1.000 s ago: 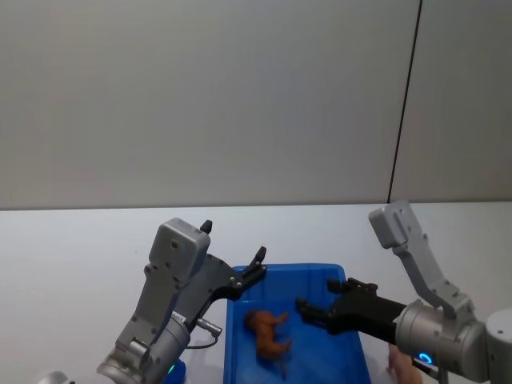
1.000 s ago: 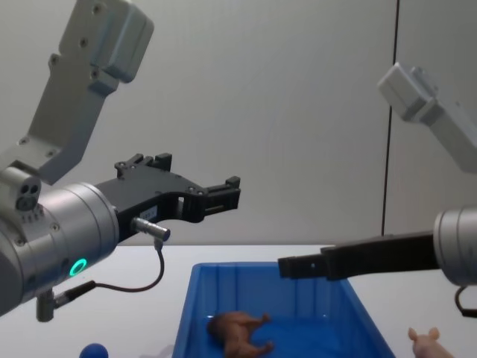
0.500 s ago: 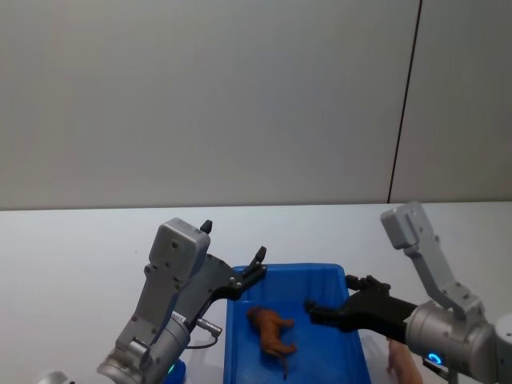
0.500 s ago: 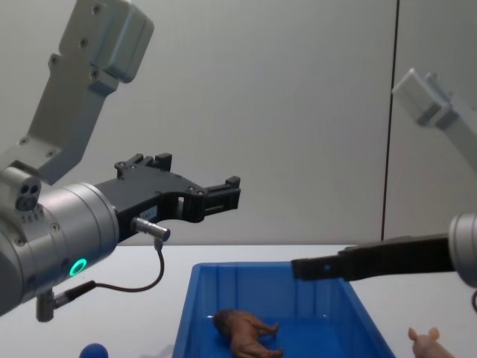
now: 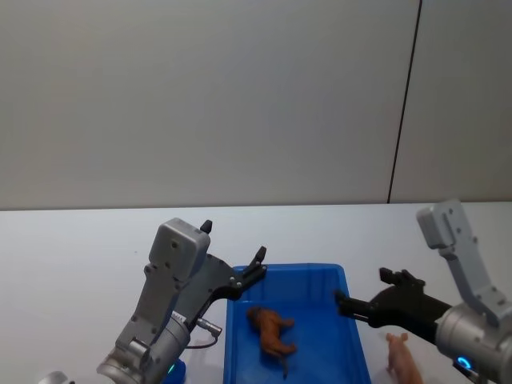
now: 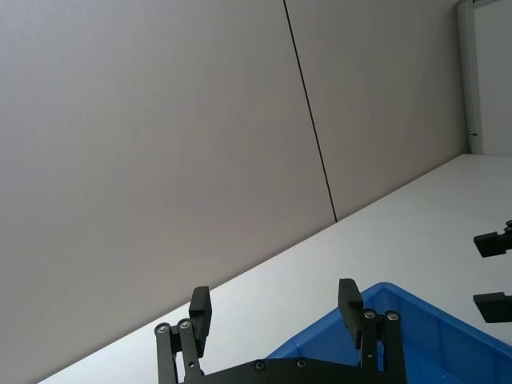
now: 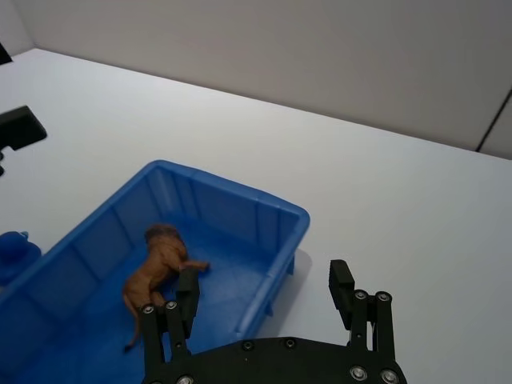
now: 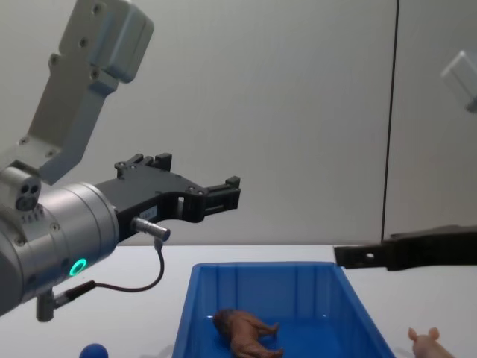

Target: Pick up the two dolls from the table and place them into the box.

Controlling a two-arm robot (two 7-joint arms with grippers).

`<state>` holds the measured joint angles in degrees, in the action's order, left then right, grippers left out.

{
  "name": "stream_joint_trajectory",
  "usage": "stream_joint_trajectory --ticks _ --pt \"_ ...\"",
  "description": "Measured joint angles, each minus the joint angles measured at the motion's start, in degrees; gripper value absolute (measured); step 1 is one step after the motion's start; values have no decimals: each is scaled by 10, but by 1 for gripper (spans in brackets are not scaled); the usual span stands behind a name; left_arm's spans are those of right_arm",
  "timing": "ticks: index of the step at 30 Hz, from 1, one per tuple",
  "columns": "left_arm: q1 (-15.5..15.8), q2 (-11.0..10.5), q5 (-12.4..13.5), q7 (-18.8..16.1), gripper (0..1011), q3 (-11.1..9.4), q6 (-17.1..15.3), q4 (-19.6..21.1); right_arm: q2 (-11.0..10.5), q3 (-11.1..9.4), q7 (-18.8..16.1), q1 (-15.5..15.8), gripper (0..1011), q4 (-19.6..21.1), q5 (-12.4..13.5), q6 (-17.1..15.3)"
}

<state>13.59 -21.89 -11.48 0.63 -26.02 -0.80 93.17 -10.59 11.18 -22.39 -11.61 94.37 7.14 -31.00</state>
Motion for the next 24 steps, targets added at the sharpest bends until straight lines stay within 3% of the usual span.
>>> stream_joint_trajectory --ticks 11,24 --pt "0 0 0 0 1002 0 0 0 -20 -13 54 46 1001 48 10 -55" --pt "0 0 0 0 1001 0 0 0 -30 -17 96 92 1001 84 18 -87"
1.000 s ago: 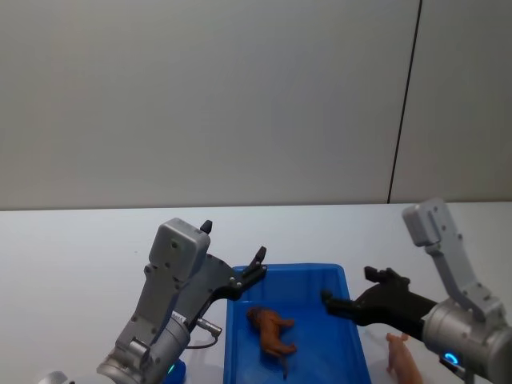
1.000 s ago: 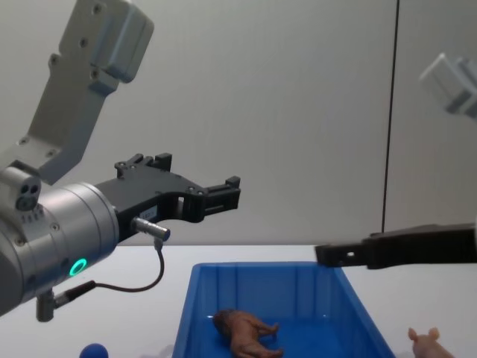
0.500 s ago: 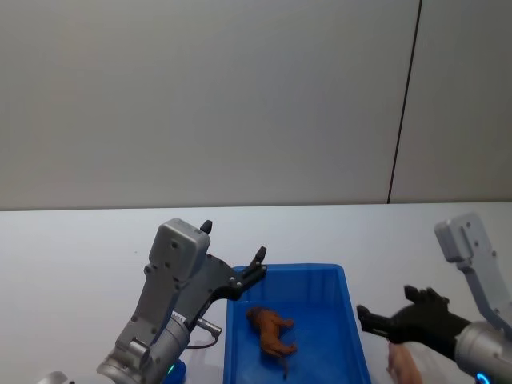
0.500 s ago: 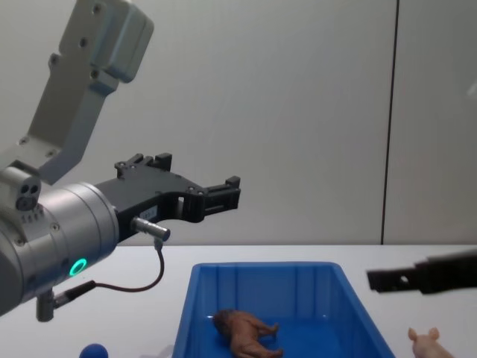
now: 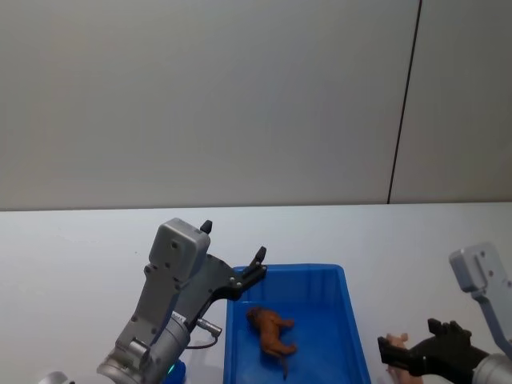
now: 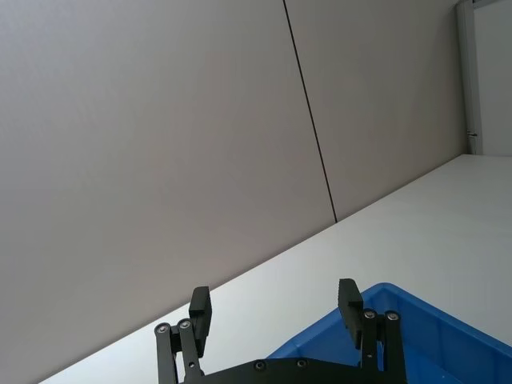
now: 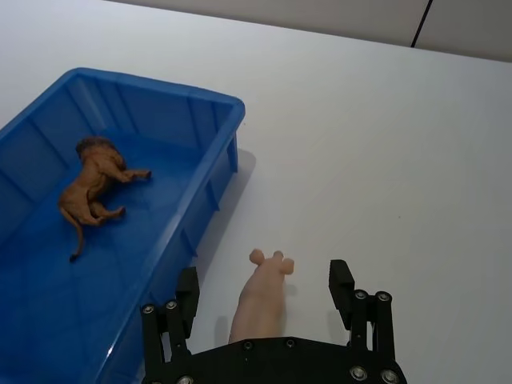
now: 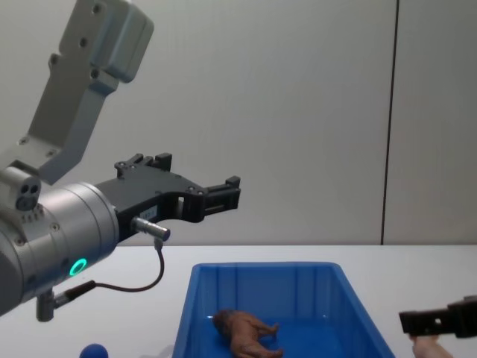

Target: Pick up the two dolls from the table and place them into the box.

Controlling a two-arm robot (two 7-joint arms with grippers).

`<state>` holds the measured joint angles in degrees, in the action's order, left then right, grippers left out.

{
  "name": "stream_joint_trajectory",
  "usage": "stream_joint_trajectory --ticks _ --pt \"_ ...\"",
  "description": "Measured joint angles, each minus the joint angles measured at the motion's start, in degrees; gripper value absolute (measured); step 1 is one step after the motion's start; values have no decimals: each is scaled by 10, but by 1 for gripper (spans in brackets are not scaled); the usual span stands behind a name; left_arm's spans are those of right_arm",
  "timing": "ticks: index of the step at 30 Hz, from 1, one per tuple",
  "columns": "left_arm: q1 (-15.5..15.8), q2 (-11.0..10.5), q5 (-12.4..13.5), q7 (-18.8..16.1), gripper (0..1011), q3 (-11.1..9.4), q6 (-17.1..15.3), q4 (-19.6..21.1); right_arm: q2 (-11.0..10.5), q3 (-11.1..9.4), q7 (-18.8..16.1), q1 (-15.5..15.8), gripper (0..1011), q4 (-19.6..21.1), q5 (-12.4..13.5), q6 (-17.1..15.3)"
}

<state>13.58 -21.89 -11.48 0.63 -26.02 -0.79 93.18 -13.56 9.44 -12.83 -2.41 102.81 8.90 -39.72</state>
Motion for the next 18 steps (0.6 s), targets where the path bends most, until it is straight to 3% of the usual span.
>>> stream_joint_trajectory --ticks 18 --pt "0 0 0 0 1001 0 0 0 3 5 13 20 1001 6 -3 -15"
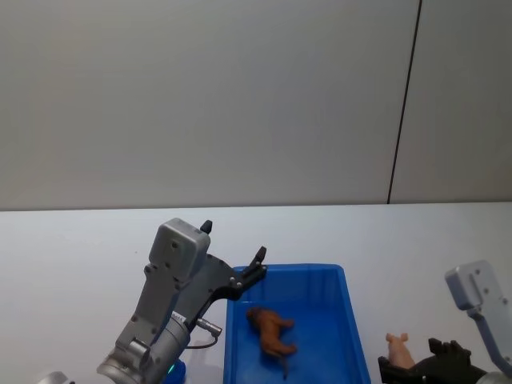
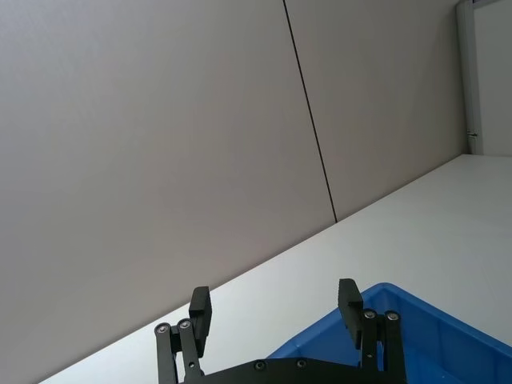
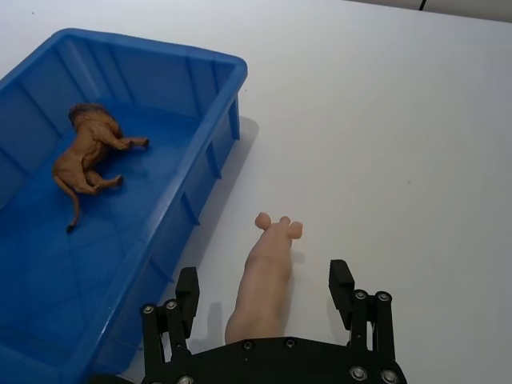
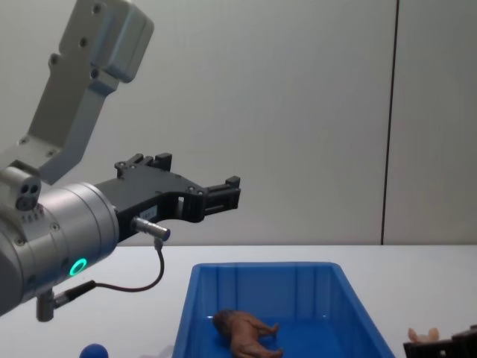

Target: Pick up the two dolls from the table and place them into the box.

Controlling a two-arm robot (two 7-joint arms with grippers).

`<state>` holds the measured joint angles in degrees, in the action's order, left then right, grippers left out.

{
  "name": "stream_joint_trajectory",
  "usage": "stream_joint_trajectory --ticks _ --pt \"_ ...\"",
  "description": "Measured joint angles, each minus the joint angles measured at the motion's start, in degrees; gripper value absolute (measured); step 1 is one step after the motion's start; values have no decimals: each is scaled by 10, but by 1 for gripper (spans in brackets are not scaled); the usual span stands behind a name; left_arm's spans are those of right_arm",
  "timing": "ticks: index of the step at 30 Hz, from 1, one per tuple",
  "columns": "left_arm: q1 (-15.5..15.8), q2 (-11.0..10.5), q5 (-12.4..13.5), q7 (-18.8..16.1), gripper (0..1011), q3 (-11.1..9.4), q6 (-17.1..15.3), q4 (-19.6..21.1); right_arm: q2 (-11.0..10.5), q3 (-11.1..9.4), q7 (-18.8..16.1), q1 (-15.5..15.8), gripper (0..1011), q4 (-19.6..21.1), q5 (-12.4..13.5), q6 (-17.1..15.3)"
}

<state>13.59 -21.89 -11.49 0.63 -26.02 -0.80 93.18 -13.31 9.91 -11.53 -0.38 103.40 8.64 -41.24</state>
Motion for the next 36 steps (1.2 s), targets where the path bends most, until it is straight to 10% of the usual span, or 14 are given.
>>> stream_joint_trajectory --ticks 16,36 --pt "0 0 0 0 1001 0 0 0 10 8 -10 -8 960 -32 -10 5" --pt "0 0 0 0 1001 0 0 0 20 12 -1 -19 386 -54 -24 -17"
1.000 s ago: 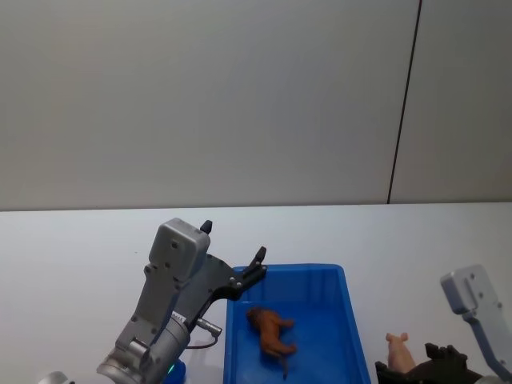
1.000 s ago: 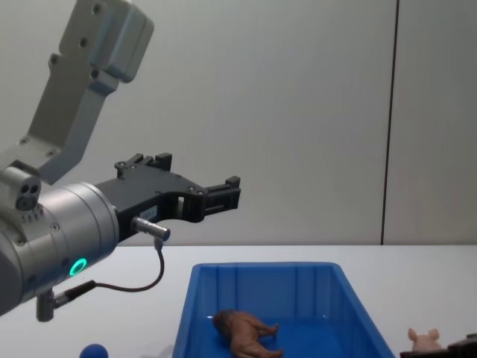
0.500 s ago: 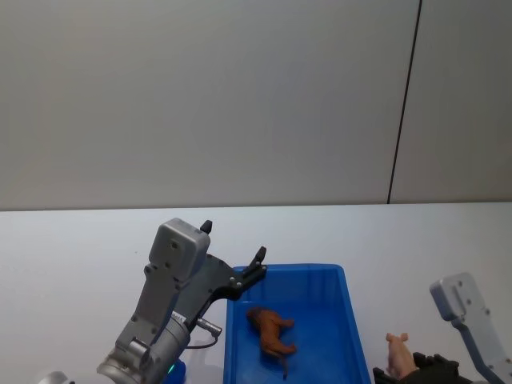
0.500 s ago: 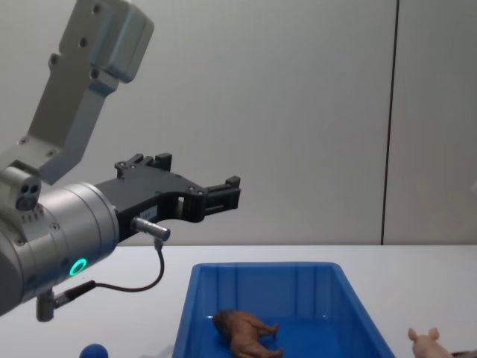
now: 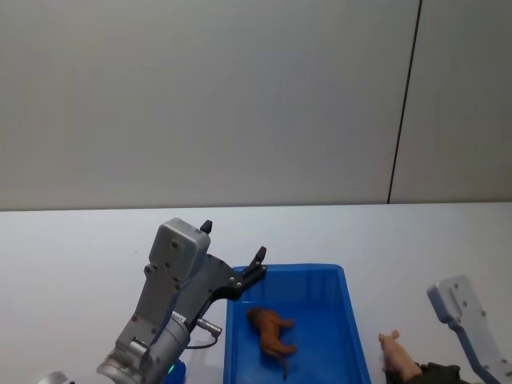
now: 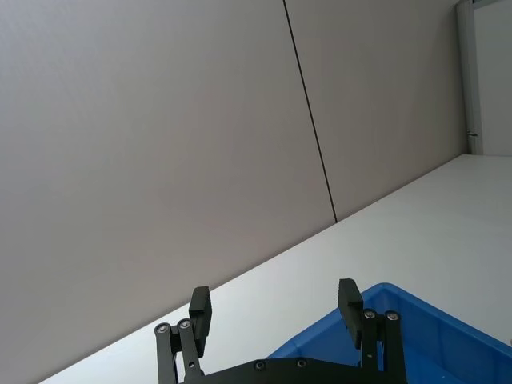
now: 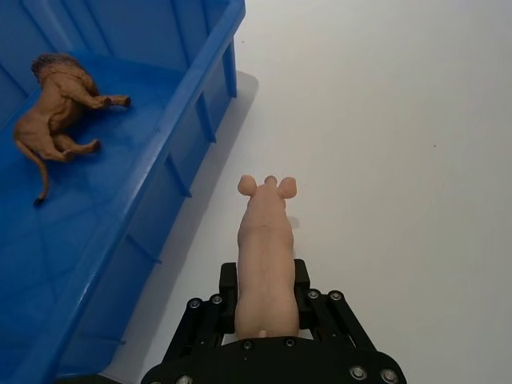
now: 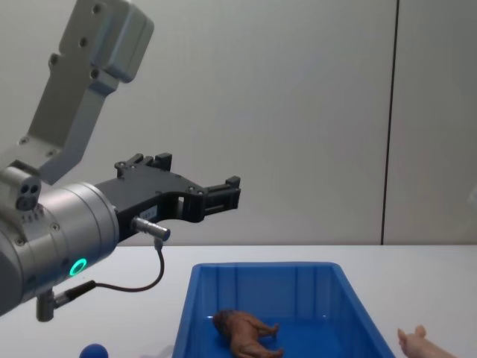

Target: Pick up the two dolls from the table and place them into the box.

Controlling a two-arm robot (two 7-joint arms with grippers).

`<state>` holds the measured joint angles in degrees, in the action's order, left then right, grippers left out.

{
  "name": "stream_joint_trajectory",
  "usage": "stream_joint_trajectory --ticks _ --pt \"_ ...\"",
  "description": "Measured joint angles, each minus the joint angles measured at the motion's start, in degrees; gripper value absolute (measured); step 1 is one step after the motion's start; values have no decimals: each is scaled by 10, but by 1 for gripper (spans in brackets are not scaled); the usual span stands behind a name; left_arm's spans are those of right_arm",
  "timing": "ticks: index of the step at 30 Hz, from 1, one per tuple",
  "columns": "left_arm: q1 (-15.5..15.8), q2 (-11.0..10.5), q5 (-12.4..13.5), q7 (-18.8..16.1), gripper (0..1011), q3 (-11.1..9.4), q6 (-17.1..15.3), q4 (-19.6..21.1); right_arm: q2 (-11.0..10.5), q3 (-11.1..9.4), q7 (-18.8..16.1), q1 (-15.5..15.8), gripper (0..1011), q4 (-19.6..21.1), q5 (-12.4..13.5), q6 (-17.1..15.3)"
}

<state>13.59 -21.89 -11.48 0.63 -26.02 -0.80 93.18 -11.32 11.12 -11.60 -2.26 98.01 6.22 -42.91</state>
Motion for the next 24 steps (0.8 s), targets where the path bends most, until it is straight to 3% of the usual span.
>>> stream_joint_trajectory --ticks 13,24 --pt "0 0 0 0 1001 0 0 0 0 -1 8 -8 374 8 -22 7" --pt "0 0 0 0 1002 0 0 0 -1 -1 -15 -27 374 22 -37 56"
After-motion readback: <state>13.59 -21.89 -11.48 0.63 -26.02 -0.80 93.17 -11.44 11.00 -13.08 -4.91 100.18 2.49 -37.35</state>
